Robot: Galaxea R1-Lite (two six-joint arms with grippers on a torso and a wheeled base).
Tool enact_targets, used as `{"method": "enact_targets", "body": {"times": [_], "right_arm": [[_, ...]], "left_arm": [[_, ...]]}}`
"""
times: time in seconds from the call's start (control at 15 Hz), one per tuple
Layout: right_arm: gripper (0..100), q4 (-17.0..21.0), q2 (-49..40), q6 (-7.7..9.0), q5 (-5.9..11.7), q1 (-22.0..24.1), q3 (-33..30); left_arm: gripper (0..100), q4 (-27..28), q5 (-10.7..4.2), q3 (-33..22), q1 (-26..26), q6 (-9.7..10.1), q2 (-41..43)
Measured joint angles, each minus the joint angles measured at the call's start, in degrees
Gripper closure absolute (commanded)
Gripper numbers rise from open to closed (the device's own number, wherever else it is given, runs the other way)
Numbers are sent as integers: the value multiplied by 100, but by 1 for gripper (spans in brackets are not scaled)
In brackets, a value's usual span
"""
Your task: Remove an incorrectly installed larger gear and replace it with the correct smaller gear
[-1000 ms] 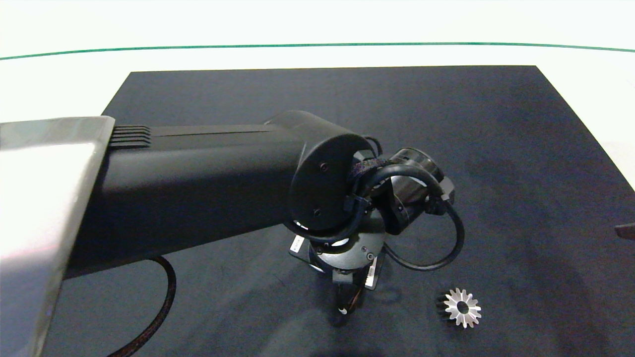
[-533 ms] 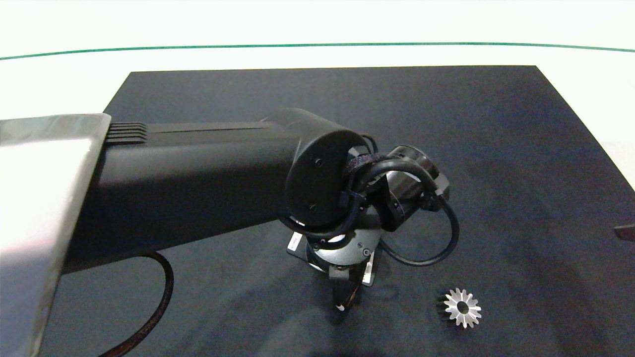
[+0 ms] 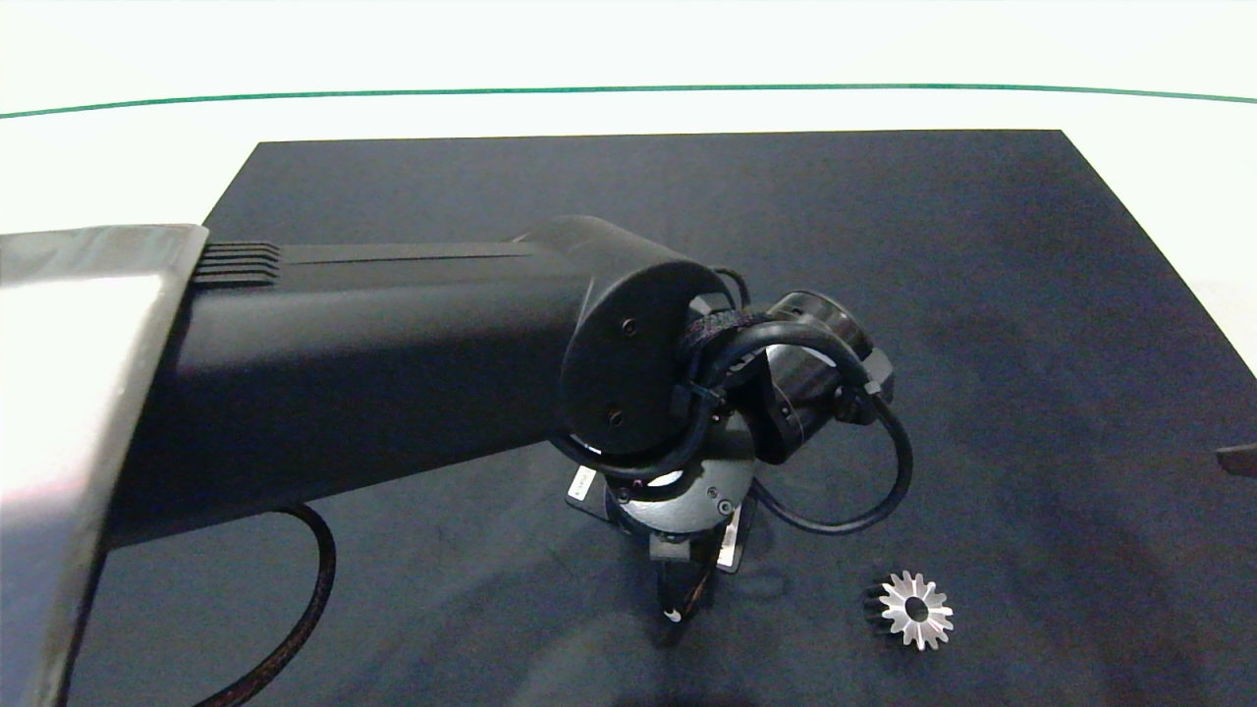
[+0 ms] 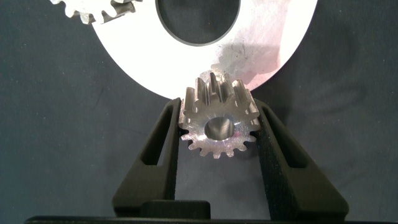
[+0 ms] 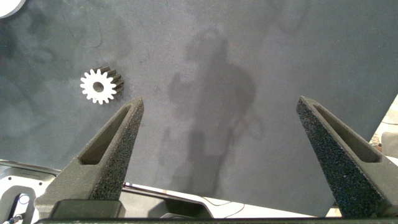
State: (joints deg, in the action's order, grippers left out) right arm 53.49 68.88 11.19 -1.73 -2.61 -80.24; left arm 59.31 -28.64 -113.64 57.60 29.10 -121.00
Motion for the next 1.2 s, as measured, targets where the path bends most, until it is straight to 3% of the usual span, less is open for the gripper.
{"method": "enact_targets", "body": {"times": [1.0,1.07,1.2], "right_arm": [[0,-9,-6,-1,0,0,4],[0,-9,-6,0,0,0,4],[0,-9,-6,-1,-2,0,2]], "left_arm": [[87,-22,6,-15,-7,-2,-57],[0,-22,6,-17,-7,-2,-57],[0,-22,9,-17,-9,-2,-57]]}}
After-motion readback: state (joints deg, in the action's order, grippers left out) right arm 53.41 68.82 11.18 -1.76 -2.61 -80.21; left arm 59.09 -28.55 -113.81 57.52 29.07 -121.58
